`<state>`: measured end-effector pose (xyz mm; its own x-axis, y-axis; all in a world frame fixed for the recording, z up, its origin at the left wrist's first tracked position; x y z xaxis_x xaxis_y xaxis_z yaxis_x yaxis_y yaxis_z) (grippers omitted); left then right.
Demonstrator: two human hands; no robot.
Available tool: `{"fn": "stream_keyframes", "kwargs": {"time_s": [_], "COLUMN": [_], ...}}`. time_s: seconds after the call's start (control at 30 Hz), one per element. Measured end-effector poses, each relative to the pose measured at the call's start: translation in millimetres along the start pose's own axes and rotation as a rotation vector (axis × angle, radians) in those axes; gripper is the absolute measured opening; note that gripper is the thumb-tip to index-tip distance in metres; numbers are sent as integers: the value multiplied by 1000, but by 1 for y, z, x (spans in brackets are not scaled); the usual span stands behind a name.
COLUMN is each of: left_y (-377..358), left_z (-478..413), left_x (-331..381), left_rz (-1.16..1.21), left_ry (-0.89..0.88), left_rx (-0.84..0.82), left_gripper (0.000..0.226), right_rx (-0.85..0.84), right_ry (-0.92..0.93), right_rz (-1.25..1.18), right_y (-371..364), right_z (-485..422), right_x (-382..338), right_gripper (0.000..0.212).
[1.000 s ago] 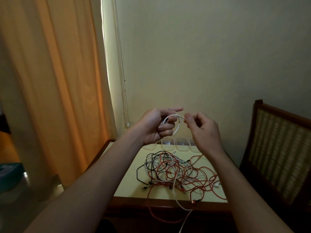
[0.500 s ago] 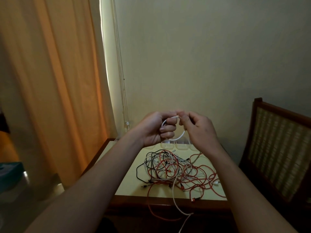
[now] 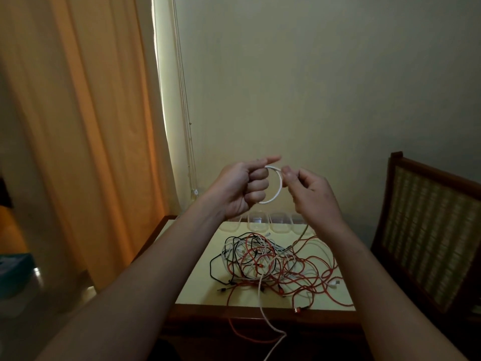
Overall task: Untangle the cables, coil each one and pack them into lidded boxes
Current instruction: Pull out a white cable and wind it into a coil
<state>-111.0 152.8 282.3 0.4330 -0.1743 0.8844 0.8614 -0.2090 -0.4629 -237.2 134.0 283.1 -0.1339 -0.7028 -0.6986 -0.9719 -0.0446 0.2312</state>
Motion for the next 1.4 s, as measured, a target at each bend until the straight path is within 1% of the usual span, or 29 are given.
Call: {"fn": "stream_keyframes", "kwargs": {"time_s": [0.17,0.27,0.4,0.5,0.6,0.67,0.73,0.83,0.93,1.0,1.1,1.17,1.23,1.3,1.4], "left_y": [11,22,38,46,50,50,46,31,18,7,-8,-10,-9,-9,-8], "left_z": [5,8,11,9,6,7,11,15,15,13,11,8,6,4,4], "left_x": [26,36,43,45,47,50,53,52,45,37,20,12,7,3,1], "left_rz": [275,375,487,502,373,201,14,-226,-448,-537,-631,-701,-718,-650,-407], "left_ry": [-48,-74,-130,-180,-252,-313,-387,-451,-438,-406,-319,-271,-224,-175,-86], "left_rx": [-42,-13,79,142,213,281,341,340,333,290,227,232,234,196,104], "left_gripper": [27,30,30,32,35,39,35,28,30,33,32,31,31,31,25], "right_rx": [34,79,82,75,65,57,51,48,57,65,64,56,53,89,197], "right_ry": [-81,-107,-101,-56,57,123,181,258,300,322,359,369,373,339,217], "right_rz": [-41,-68,29,156,315,362,387,411,430,434,425,370,328,303,242], "right_y": [27,41,50,49,40,32,25,18,15,14,11,9,8,11,26], "right_z": [6,7,9,10,10,9,8,8,8,6,3,3,4,4,3], "right_x": [21,29,37,36,22,11,1,-13,-22,-27,-37,-45,-51,-49,-34], "right_gripper": [42,35,19,17,19,20,20,21,28,32,33,29,27,31,40]}}
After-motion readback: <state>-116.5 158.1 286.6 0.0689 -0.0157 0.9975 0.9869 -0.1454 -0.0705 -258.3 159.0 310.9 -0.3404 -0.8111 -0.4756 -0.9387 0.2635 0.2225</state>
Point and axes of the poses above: each hand's wrist, its own z-axis away from the middle knuckle, its own y-axis out of the back of the hand, x = y × z, the point moved 9 cm from there along -z, towards the middle knuckle, and after that the axes turned 9 degrees about y, right-handed, at the moved point
